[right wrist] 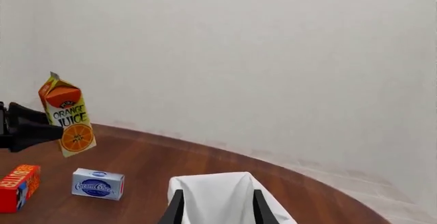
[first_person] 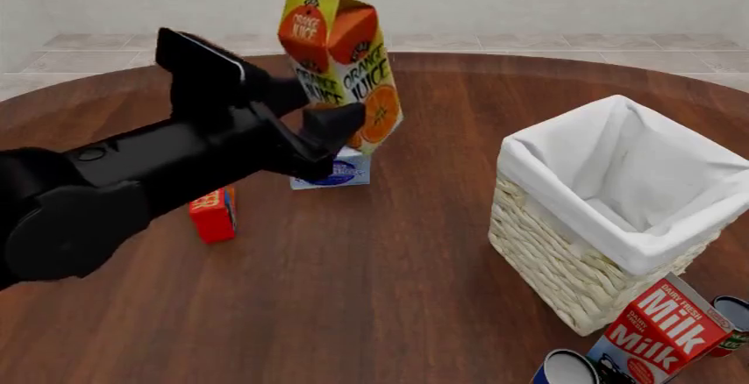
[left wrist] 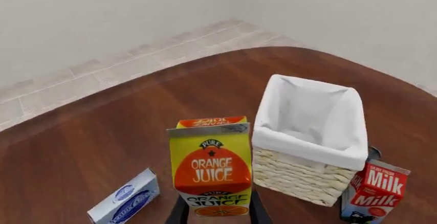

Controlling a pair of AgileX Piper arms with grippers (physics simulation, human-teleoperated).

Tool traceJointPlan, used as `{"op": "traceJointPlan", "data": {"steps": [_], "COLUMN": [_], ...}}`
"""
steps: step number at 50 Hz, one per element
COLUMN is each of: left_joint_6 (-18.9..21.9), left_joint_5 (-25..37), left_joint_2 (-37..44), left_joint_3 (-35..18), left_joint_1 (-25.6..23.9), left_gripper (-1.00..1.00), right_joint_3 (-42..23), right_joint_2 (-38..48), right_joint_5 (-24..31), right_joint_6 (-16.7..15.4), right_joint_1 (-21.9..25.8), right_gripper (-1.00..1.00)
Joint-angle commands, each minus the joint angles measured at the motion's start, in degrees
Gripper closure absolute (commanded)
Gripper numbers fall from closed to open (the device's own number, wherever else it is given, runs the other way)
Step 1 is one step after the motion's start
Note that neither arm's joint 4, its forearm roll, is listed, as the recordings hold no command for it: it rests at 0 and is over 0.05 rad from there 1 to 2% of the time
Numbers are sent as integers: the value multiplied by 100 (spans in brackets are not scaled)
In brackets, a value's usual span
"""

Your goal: Pick up the orange juice, and put it in the basket.

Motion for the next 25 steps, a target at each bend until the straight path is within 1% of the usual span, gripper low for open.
{"op": "traceJointPlan", "data": {"steps": [1,2,3,5,8,10,11,15,20,25], "left_joint_6": [-17,-125,-128,-22,-236,-181,-118,-220,-183,-225], "left_joint_5": [802,887,920,951,1206,1278,1302,1568,1645,1911], "left_joint_2": [580,741,836,954,1284,1433,1521,1960,2323,2707], "left_joint_3": [-1441,-1603,-1726,-1929,-2388,-2593,-2694,-3153,-3441,-3985], "left_joint_1": [-463,-468,-466,-549,-729,-762,-850,-1198,-1278,-1463], "left_gripper": [100,100,100,100,100,100,100,100,100,100], "right_joint_3": [-497,-519,-518,-492,-434,-414,-393,-210,-10,112], "right_joint_2": [0,0,0,0,0,0,0,0,0,0], "right_joint_5": [413,418,396,370,332,340,344,230,87,12], "right_joint_6": [-27,-29,122,122,139,157,186,291,312,318], "right_joint_1": [21,34,-108,-112,-118,-127,-120,-118,-114,-105], "right_gripper": [-100,-100,-100,-100,-100,-100,-100,-100,-100,-100]}}
